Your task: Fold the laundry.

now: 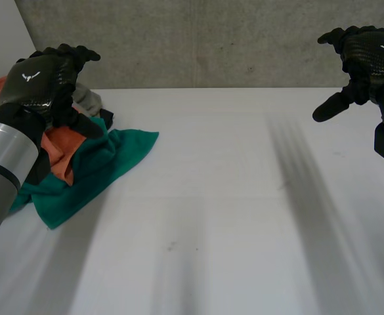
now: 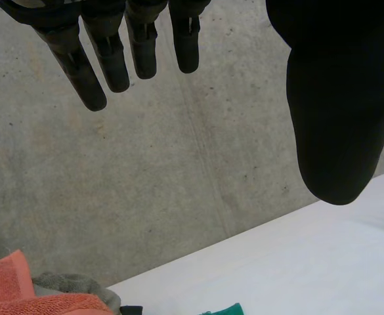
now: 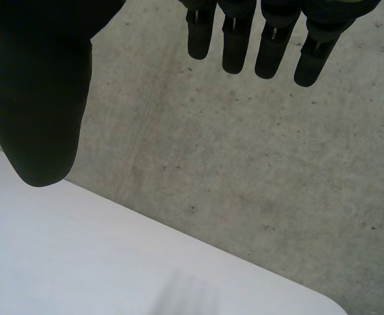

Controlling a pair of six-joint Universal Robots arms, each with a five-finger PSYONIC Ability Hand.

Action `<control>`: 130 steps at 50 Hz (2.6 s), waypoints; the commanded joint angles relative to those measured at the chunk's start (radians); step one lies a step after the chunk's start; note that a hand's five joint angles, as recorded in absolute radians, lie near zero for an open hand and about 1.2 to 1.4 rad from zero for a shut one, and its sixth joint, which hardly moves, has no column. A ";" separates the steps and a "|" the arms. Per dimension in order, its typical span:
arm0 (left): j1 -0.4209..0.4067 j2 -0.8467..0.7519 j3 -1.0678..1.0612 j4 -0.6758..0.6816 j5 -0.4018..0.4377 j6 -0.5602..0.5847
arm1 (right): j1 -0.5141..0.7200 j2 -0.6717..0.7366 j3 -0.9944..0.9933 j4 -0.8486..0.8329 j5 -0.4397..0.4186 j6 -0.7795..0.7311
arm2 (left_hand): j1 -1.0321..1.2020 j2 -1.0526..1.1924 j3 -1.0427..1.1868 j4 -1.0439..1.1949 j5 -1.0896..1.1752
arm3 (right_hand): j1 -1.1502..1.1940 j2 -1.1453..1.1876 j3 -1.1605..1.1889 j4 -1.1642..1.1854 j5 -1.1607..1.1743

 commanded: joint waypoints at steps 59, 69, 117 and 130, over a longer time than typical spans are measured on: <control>0.129 -0.333 0.572 0.011 0.144 0.227 | -0.022 -0.011 -0.016 -0.009 -0.008 -0.060 | 1.119 1.118 1.122 1.118 1.120 | -0.094 -0.102 -0.106 -0.105 -0.102; -0.202 -0.355 0.490 -0.029 0.170 -0.002 | -0.077 -0.043 -0.024 -0.007 -0.010 -0.058 | 1.119 1.118 1.122 1.118 1.120 | -0.094 -0.102 -0.106 -0.105 -0.102; -0.254 -0.546 0.015 -0.106 -0.011 -0.009 | -0.042 0.196 0.248 -0.072 -0.171 -0.674 | 0.007 0.006 0.010 0.006 0.008 | -0.081 -0.089 -0.092 -0.092 -0.089; -0.262 -0.664 0.117 -0.037 -0.051 -0.009 | -0.004 0.425 0.050 -0.132 -0.355 -0.666 | 0.098 0.097 0.101 0.097 0.099 | 0.034 0.025 0.022 0.023 0.026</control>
